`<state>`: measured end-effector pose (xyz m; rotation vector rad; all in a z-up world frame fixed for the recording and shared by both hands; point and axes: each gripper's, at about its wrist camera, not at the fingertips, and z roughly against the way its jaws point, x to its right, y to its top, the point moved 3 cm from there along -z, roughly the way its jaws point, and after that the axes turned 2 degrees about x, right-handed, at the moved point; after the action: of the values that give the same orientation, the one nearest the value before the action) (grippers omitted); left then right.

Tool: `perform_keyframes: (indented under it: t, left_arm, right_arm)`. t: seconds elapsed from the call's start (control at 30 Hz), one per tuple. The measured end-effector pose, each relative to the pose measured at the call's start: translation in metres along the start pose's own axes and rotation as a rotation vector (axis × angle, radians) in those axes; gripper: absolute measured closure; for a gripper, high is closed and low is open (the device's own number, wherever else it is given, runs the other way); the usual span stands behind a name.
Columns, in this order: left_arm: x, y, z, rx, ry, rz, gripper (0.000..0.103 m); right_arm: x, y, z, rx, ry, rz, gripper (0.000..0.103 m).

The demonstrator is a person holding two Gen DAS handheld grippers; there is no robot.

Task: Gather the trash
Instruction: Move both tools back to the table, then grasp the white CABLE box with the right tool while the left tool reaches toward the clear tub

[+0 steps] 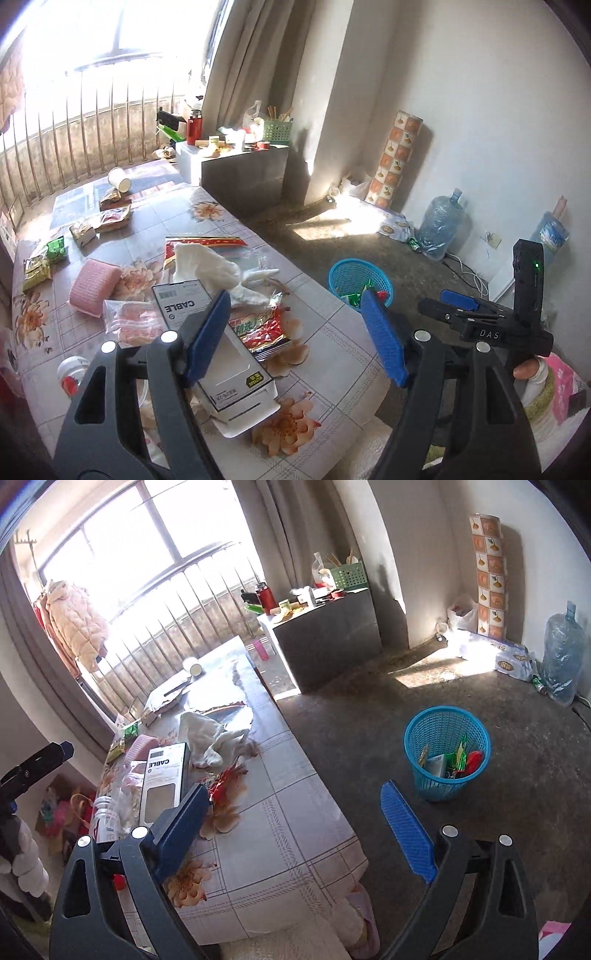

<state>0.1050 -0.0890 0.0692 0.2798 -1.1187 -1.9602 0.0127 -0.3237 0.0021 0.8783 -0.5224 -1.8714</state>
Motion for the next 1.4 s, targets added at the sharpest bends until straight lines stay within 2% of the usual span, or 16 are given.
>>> perform_keyframes:
  t: [0.17,0.33,0.43,0.57,0.83,1.03,1.17,1.23,1.4]
  left_arm:
    - [-0.049,-0.037,0.054,0.053,0.137,0.111,0.031]
    - [-0.082,-0.079,0.08,0.056,0.207,0.224,0.029]
    - [-0.097,-0.1,0.087,0.06,0.22,0.303,0.029]
    - [-0.109,-0.116,0.083,0.057,0.262,0.326,0.029]
    - [-0.14,-0.128,0.066,0.014,0.291,0.396,0.026]
    - [-0.155,-0.114,0.055,0.029,0.295,0.362,0.026]
    - [-0.15,-0.095,0.04,0.029,0.264,0.259,0.026]
    - [-0.143,-0.089,0.027,0.002,0.241,0.203,0.026]
    - [-0.125,-0.088,-0.013,-0.115,0.239,0.072,0.04]
  right_arm:
    - [-0.035,-0.025,-0.01,-0.097,0.145,0.022,0.011]
    - [-0.065,-0.044,-0.033,-0.217,0.271,0.006,0.011]
    - [-0.084,-0.044,-0.045,-0.257,0.285,0.029,0.011]
    - [-0.112,-0.033,-0.065,-0.291,0.293,0.085,0.012]
    - [-0.159,-0.015,-0.135,-0.356,0.201,0.157,0.011]
    - [-0.18,-0.017,-0.175,-0.4,0.144,0.188,0.012]
    - [-0.186,-0.019,-0.186,-0.417,0.119,0.212,0.012]
    - [-0.188,-0.02,-0.19,-0.427,0.111,0.223,0.011]
    - [-0.191,-0.022,-0.201,-0.463,0.117,0.233,0.011]
